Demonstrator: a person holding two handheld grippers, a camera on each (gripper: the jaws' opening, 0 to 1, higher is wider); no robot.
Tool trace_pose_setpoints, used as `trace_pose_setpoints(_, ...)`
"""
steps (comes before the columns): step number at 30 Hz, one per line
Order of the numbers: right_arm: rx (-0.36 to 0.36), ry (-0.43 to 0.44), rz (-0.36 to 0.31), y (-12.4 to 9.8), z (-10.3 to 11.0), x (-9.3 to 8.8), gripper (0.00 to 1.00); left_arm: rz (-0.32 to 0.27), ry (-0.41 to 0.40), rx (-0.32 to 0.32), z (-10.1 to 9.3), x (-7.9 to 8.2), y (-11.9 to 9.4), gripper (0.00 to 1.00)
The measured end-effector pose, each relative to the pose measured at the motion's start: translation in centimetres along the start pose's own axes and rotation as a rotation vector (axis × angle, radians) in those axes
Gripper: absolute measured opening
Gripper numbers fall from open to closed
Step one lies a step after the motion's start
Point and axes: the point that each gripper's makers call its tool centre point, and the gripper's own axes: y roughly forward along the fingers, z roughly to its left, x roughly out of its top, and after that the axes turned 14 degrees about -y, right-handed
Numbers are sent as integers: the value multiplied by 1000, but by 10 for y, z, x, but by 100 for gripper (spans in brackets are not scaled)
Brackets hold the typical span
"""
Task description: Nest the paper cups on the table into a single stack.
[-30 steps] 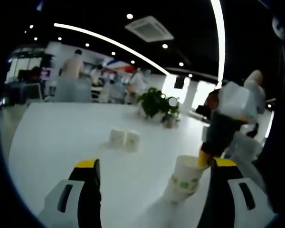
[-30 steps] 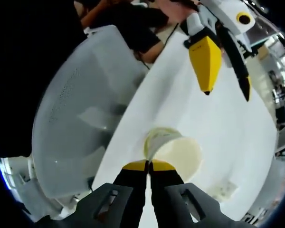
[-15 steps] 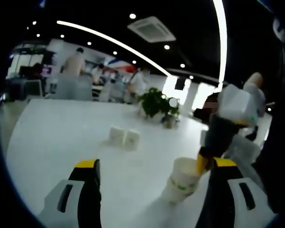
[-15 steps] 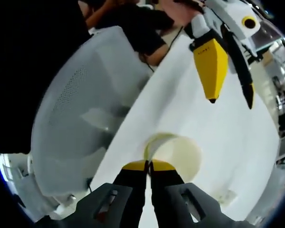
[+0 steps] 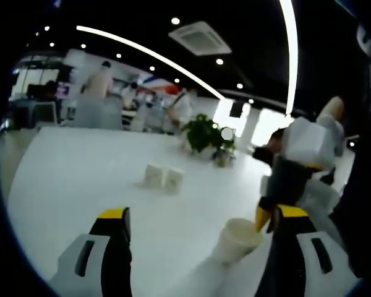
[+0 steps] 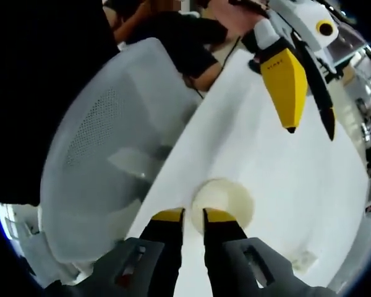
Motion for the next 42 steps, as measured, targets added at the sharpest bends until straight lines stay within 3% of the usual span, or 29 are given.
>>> trace_pose_setpoints(10,-26,39,-25,-4,-3,-1,11,-18,-5,9,2,7,-1,94)
trace_pose_setpoints(17,-79,96,-89,-25,-2,9,13,-5,-4,4,-1,4,-1,94)
trace_pose_setpoints(35,-164,179,-122,-42,-1,-6,21,6,7,-5,-6,5,-1,94)
trace_pose_setpoints(42,-193,231,-151,-45,0,-10,30,18,6,-2,-6,3,-3,94)
